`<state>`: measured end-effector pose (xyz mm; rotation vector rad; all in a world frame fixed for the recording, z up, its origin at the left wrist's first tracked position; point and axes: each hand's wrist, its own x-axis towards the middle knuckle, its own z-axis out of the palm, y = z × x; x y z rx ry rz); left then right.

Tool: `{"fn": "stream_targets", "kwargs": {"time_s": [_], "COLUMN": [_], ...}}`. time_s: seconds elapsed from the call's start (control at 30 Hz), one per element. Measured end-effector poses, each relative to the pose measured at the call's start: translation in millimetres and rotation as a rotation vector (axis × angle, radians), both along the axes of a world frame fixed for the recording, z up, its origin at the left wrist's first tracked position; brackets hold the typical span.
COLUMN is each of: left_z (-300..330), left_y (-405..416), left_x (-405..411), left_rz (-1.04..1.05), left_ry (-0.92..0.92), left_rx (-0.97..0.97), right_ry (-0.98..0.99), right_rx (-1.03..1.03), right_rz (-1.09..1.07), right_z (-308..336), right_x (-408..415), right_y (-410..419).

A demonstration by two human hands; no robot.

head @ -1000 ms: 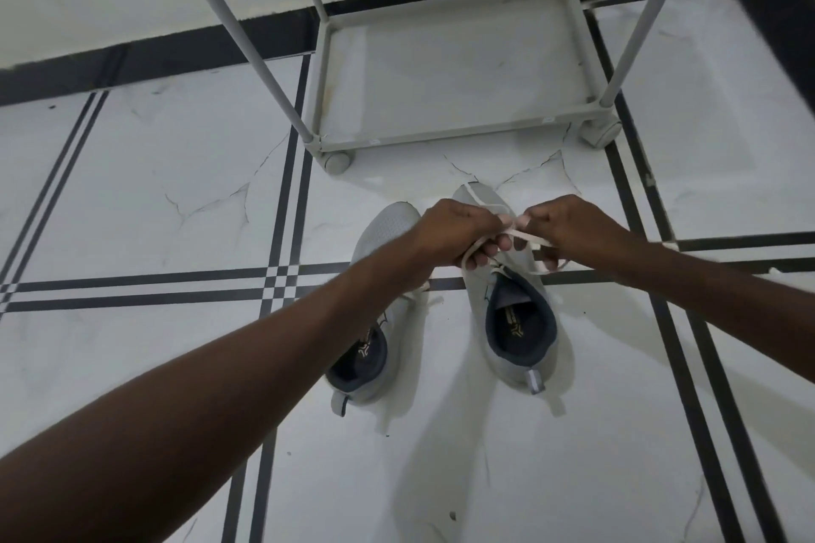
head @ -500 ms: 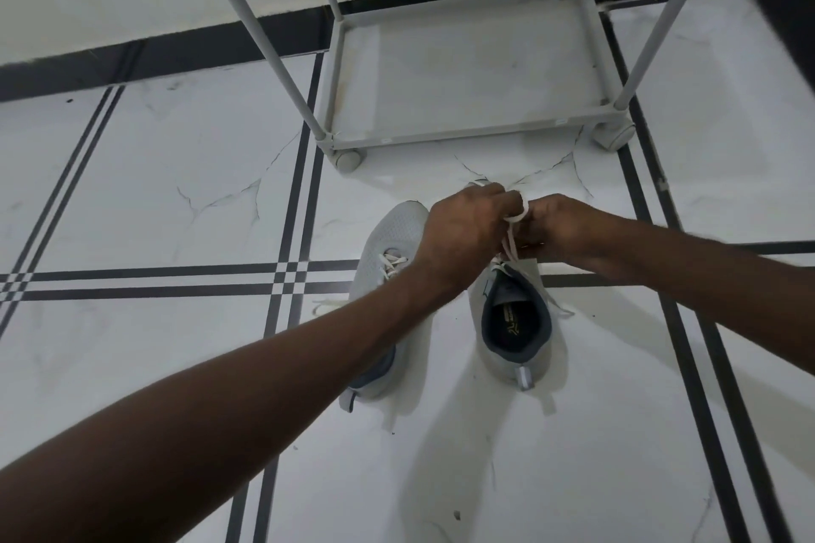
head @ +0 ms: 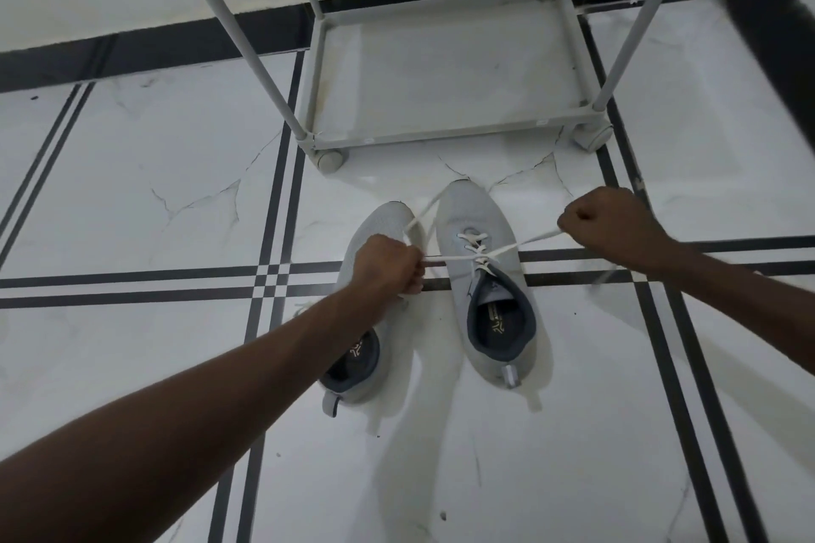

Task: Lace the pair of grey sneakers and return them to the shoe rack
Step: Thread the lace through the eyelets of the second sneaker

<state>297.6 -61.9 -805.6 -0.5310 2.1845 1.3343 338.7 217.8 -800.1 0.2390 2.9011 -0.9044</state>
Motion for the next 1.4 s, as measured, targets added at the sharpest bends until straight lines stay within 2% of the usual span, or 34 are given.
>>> {"fn": "stream_targets", "kwargs": {"time_s": [0.07, 0.1, 0.17, 0.23, 0.33, 0.43, 0.57, 0.63, 0.7, 0.8, 0.93, 1.07, 1.23, 1.33, 1.4], "left_z": [-3, -5, -7, -12, -15, -11, -10, -9, -5, -3, -16, -14, -6, -7, -10], "left_y": [-2, -1, 9, 21, 28, 25, 19, 16, 12, 3, -17, -24, -24, -26, -27], "left_x": [3, 6, 19, 26, 26, 19, 12, 9, 8, 13, 23, 22, 23, 20, 19], "left_rz": [-0.24, -0.405, -0.721, -0.937, -0.931, -0.955, -1.044, -1.068, -1.079, -1.183, -1.314, -1.34, -1.379, -1.343, -1.264], "left_ry": [0.139, 0.27, 0.517, 0.605, 0.609, 0.701, 0.774, 0.821, 0.891, 0.975, 0.909, 0.863, 0.761, 0.73, 0.686], "left_rx": [-0.182, -0.274, -0.388, -0.47, -0.471, -0.499, -0.479, -0.478, -0.508, -0.611, -0.69, -0.709, -0.731, -0.707, -0.622], "right_ry": [-0.028, -0.059, -0.129, -0.091, 0.024, 0.08, -0.012, -0.054, -0.026, 0.016, -0.064, -0.073, -0.186, -0.2, -0.208], "right_rx": [0.179, 0.206, 0.189, 0.194, 0.205, 0.124, -0.008, -0.064, 0.04, 0.335, 0.46, 0.343, 0.251, 0.215, 0.2], "right_rz": [0.123, 0.168, 0.236, 0.316, 0.409, 0.438, 0.312, 0.323, 0.403, 0.524, 0.55, 0.443, 0.395, 0.378, 0.369], "right_z": [-9, -14, -23, -32, -39, -30, -19, -15, -12, -9, -13, -17, -22, -24, -24], "right_x": [9, 12, 15, 19, 22, 18, 17, 18, 20, 21, 25, 24, 25, 22, 20], "right_y": [1, -2, -14, -26, -40, -56, -52, -51, -50, -39, -26, -22, -18, -20, -18]}}
